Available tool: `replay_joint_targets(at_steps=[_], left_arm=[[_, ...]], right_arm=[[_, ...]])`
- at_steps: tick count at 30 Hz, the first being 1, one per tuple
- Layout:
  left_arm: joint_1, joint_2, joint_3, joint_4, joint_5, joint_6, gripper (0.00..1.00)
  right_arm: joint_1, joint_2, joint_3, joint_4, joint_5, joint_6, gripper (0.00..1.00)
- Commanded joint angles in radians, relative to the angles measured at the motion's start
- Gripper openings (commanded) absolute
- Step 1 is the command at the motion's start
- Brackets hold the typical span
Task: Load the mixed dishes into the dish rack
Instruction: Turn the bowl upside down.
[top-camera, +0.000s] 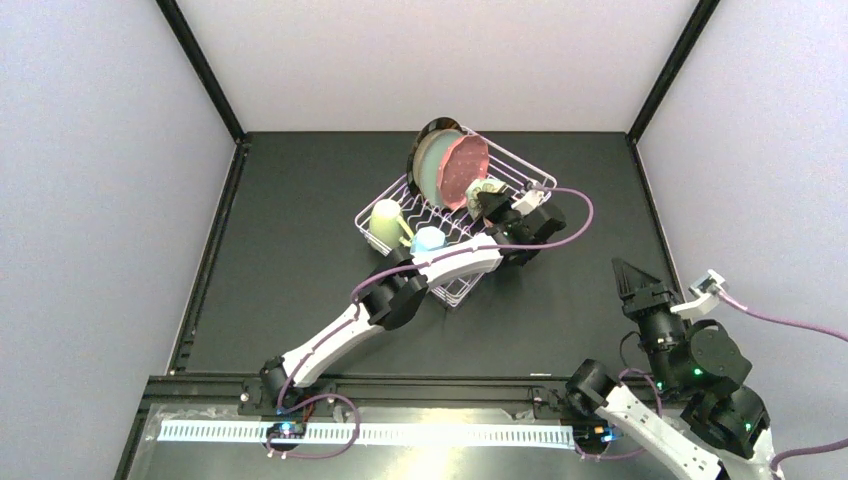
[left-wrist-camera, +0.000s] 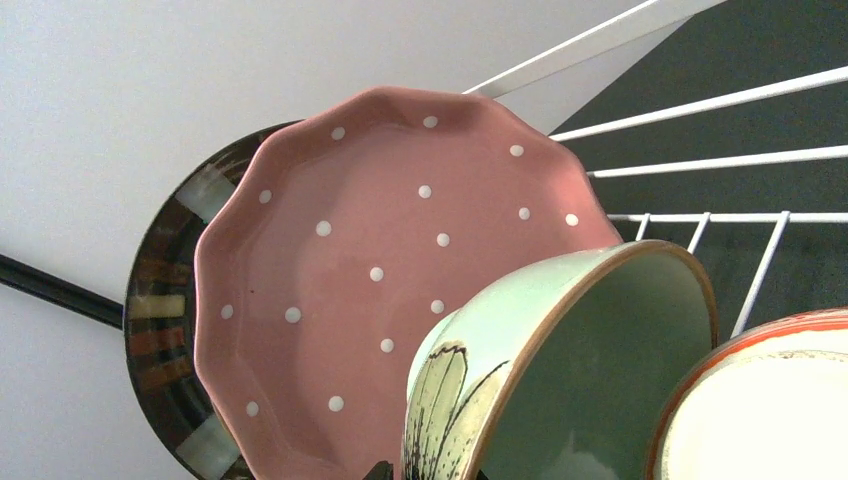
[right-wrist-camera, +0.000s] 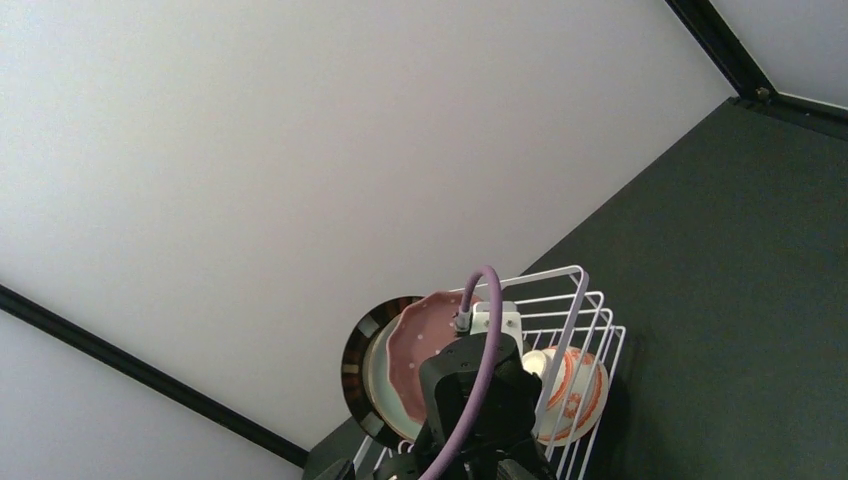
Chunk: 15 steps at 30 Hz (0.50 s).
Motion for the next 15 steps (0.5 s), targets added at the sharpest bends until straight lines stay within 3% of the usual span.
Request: replay_joint_targets(at_steps=[1, 15], left_arm=[[-0.058, 0.034, 0.043, -0.075, 0.049, -0.072, 0.36], [-0.096, -0.058, 0.043, -0.183, 0.092, -0.194, 0.45]], right_arm=[[-0.002, -0.010, 0.033, -0.047, 0.012, 0.020, 0.82], [-0.002, 0.040, 0.081, -0.036, -0.026, 0.017, 0.82]])
